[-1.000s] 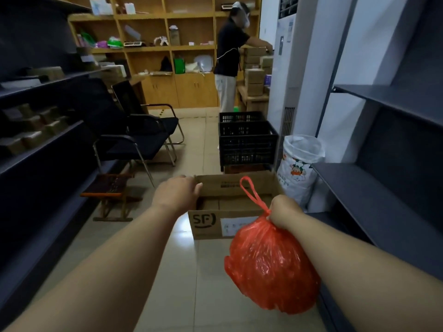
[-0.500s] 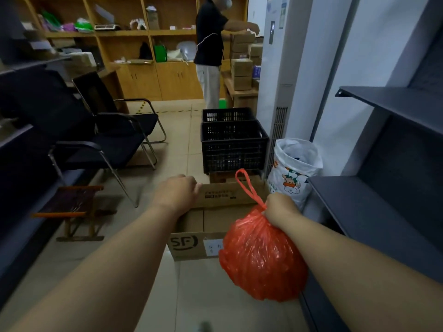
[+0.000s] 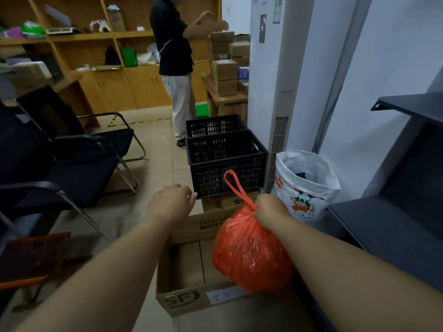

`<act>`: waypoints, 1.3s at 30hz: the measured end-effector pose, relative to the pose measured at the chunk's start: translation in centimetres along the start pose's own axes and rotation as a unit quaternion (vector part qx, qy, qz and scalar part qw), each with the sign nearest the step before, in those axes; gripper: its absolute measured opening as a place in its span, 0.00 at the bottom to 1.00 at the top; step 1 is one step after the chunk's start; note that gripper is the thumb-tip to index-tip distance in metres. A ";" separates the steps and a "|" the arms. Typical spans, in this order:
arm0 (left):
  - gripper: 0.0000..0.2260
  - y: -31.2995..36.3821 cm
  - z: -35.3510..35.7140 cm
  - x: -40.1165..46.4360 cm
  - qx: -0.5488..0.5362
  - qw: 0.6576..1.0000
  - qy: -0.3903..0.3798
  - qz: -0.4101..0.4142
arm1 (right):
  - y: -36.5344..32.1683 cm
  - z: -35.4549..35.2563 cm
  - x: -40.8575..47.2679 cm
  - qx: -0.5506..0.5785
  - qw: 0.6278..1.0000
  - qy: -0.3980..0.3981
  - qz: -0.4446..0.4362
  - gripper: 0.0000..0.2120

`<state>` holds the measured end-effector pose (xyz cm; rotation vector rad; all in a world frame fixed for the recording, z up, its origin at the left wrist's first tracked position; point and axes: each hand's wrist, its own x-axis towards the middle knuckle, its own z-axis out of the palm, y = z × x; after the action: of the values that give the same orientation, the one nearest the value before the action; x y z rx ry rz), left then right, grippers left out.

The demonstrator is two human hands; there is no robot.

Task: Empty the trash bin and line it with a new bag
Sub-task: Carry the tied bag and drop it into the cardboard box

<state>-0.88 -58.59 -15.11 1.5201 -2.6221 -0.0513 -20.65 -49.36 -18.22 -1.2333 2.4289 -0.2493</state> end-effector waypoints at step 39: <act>0.18 34.9 -2.3 -3.7 -0.059 0.855 -0.017 0.515 | 23.2 -8.4 -24.0 0.092 0.877 0.256 0.397 0.19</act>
<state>-28.90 -37.91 -10.14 -0.0616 -2.9967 -0.1384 -28.62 -16.46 -11.83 -0.0022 3.0246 -0.5911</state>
